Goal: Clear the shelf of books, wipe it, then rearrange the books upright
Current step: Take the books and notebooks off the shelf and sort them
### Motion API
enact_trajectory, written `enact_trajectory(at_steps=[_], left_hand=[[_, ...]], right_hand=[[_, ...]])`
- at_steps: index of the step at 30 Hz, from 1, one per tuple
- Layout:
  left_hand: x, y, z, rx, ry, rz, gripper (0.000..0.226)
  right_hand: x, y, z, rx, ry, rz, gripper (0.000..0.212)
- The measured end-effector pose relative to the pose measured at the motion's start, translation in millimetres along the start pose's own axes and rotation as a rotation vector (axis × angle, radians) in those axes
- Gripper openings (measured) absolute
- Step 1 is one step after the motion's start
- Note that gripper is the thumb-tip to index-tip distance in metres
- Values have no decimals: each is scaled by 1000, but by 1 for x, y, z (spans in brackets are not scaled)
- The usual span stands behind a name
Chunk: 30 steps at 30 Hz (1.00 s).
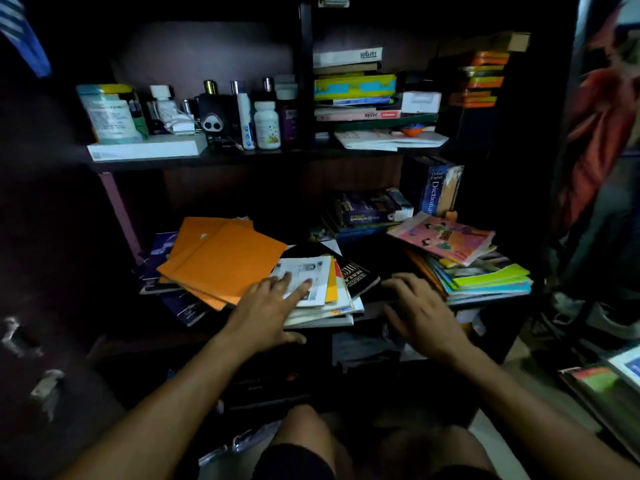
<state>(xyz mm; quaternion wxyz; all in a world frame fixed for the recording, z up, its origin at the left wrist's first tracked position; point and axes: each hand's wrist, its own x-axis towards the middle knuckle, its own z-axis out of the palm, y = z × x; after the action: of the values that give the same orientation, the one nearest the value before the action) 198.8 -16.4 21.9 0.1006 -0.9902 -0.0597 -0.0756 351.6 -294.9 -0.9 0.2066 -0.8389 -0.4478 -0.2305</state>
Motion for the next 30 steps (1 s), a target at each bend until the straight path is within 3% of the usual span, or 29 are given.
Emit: enact_trajectory(at_steps=[4, 9, 13, 16, 18, 20, 23, 30], left_hand=[[3, -17, -26, -74, -27, 80, 78], [12, -21, -53, -254, 80, -32, 54], [2, 9, -47, -174, 91, -35, 67], [-3, 17, -26, 68, 208, 176, 87], [-6, 13, -10, 163, 219, 251, 72], [-10, 14, -4, 193, 213, 214, 46], [-7, 19, 1, 209, 126, 162, 67], [-5, 28, 0, 155, 89, 72, 68]], right_hand=[[-67, -16, -2, 240, -47, 139, 31], [-108, -9, 9, 393, -20, 338, 31], [-113, -11, 13, 396, -76, 291, 44], [-102, -13, 10, 417, -56, 297, 53], [-100, -11, 10, 429, -39, 287, 57], [-102, -12, 11, 428, -58, 285, 58], [-104, -12, 10, 439, -71, 322, 57], [-104, -18, 6, 478, -79, 372, 50]])
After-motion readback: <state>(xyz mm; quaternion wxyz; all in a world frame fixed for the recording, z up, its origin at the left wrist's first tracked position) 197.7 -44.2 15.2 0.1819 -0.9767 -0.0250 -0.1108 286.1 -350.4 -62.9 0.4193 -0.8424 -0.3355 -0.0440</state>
